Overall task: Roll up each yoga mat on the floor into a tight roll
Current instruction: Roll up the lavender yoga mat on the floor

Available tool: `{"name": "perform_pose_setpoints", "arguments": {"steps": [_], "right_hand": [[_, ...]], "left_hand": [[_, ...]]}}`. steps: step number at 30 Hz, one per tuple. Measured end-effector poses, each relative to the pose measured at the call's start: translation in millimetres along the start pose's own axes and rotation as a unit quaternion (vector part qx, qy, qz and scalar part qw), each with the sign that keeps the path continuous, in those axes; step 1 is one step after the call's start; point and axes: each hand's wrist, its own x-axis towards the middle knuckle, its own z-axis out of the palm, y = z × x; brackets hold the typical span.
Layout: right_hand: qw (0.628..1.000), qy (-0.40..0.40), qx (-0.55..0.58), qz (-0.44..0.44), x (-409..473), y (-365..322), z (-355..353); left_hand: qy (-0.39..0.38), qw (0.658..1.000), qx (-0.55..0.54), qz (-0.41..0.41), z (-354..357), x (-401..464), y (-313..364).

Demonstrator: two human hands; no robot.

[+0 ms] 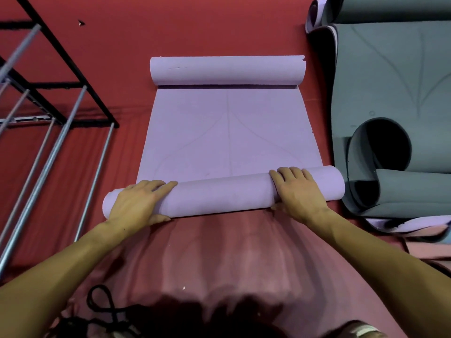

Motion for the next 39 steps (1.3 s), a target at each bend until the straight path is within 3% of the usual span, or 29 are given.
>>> {"name": "perform_pose_setpoints", "arguments": {"steps": [15,29,35,39], "right_hand": [[0.995,-0.096,0.031,-0.006,-53.2,-6.7,-12.8],[0.991,-0.117,0.057,0.017,-51.6,-11.3,-28.2],[0.988,-0.111,0.103,0.028,-48.7,-5.8,-27.6],[0.993,-0.095,0.07,0.031,-48.1,-5.6,-27.4]], "left_hand": [[-0.147,0.988,-0.01,0.041,-29.7,-34.5,22.2],[-0.164,0.984,-0.057,0.034,-18.9,-36.2,18.6],[-0.102,0.991,-0.081,0.039,-19.5,-38.8,18.5],[-0.079,0.993,-0.082,0.037,-17.4,-38.0,22.9]]}}
